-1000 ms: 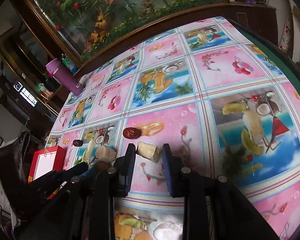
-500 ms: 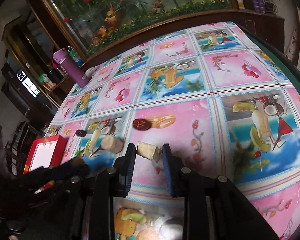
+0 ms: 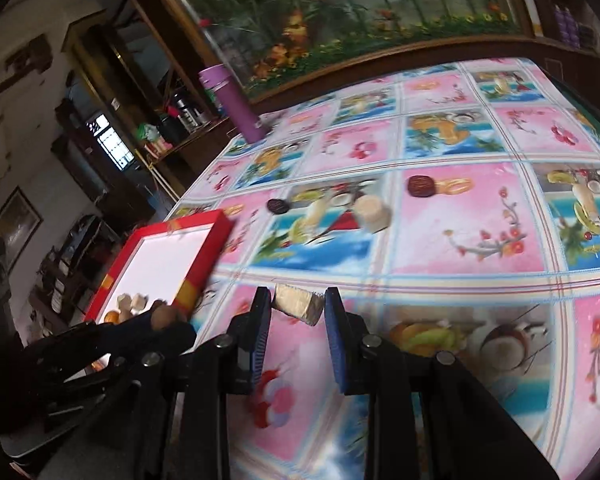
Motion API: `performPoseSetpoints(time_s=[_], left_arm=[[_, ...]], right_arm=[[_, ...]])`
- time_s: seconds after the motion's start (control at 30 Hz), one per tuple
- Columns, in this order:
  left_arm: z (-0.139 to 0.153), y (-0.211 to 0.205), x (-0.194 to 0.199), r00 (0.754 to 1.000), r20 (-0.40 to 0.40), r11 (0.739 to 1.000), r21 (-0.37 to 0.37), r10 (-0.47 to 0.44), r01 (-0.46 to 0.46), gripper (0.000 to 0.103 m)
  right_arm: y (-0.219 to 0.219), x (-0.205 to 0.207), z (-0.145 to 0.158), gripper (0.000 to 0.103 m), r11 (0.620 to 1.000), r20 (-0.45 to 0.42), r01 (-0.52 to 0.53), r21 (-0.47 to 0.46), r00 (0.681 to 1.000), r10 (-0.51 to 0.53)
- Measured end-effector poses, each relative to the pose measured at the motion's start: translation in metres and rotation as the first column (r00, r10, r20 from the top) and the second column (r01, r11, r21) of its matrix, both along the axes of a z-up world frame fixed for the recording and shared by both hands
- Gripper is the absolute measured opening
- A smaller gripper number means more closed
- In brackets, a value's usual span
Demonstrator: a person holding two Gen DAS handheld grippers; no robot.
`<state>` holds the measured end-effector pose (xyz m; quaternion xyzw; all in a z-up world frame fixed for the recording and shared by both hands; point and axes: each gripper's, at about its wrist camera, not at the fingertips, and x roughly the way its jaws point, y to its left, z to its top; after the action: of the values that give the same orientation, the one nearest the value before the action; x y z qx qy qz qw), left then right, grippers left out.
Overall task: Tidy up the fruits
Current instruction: 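Carry the brown fruit and beige cube into the tray and open both grippers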
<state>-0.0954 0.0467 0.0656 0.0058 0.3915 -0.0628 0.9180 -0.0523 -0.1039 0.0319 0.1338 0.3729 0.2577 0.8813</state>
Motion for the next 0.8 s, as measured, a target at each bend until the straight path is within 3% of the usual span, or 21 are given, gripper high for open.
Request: performPoseSetpoints(time_s=[0.2,0.37,0.8], left_arm=[[0.015,0.027,-0.018,0.992,0.083,0.995,0.024,0.091,-0.093,0.028],[0.022,0.046,-0.029,0.984,0.107,0.989,0.000,0.145,-0.146,0.028],[0.034,0.105,-0.047,0.952,0.157,0.965,-0.030,0.261,-0.260,0.028]], right_arm=[[0.031,-0.031,0.011,0.026,0.995,0.052,-0.009,-0.098,0.999,0.014],[0.058,-0.052,0.024,0.026,0.982,0.111,0.016,-0.188,0.994,0.005],[0.122,-0.064,0.048,0.026,0.966,0.177,-0.015,-0.258,0.982,0.063]])
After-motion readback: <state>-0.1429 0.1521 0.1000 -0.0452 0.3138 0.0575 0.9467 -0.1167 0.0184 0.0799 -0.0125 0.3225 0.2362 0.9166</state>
